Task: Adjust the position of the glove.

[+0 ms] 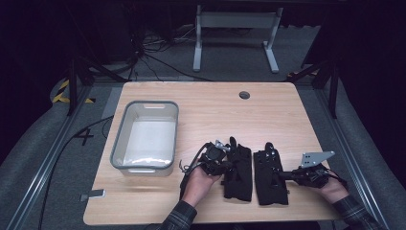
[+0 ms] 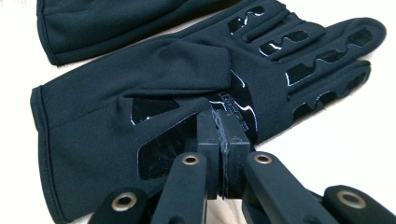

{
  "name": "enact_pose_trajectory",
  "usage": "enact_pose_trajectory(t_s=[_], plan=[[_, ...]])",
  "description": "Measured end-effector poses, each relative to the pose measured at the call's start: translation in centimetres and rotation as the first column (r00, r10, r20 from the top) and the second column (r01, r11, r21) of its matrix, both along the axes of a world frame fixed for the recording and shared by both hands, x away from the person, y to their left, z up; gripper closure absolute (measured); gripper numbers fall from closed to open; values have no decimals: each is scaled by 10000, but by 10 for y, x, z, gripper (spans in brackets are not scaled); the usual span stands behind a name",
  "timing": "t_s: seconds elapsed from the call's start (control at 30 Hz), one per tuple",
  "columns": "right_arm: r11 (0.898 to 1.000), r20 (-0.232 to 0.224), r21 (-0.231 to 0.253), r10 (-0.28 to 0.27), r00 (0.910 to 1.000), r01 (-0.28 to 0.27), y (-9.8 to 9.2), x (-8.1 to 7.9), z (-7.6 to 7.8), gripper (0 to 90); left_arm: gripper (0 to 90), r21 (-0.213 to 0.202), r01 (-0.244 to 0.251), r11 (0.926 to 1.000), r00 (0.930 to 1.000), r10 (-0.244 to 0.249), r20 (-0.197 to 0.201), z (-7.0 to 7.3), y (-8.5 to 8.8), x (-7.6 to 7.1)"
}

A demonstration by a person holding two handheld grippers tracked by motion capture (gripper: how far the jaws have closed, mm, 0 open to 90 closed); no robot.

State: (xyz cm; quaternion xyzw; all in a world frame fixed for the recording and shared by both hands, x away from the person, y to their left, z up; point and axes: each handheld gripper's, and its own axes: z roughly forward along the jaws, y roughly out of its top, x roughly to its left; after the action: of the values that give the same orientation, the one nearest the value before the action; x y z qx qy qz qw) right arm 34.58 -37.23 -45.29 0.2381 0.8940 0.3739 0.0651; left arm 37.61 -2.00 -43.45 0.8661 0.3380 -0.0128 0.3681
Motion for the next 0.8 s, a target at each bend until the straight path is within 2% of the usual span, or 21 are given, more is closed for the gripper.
enact_pose_trajectory(t_s=[0.23,0.4,0.63,0.8], plan=[[10000,11,-8,91,10000,-91,5,0,-1,900,843,125,104,9999,9999,-103,-123,-2,-2,1],[9999,14,-27,110,9999,-110,8,0,0,900,841,41,145,9999,9998,-145,-110,-1,-3,0],[9998,-52,84,153,9999,-152,11,1,-1,900,836,-557,145,9983,9998,-154,-142,3,-1,-1],[9997,-11,27,245,9997,-245,18,1,0,900,833,-671,156,9976,9999,-156,11,8,0,0]])
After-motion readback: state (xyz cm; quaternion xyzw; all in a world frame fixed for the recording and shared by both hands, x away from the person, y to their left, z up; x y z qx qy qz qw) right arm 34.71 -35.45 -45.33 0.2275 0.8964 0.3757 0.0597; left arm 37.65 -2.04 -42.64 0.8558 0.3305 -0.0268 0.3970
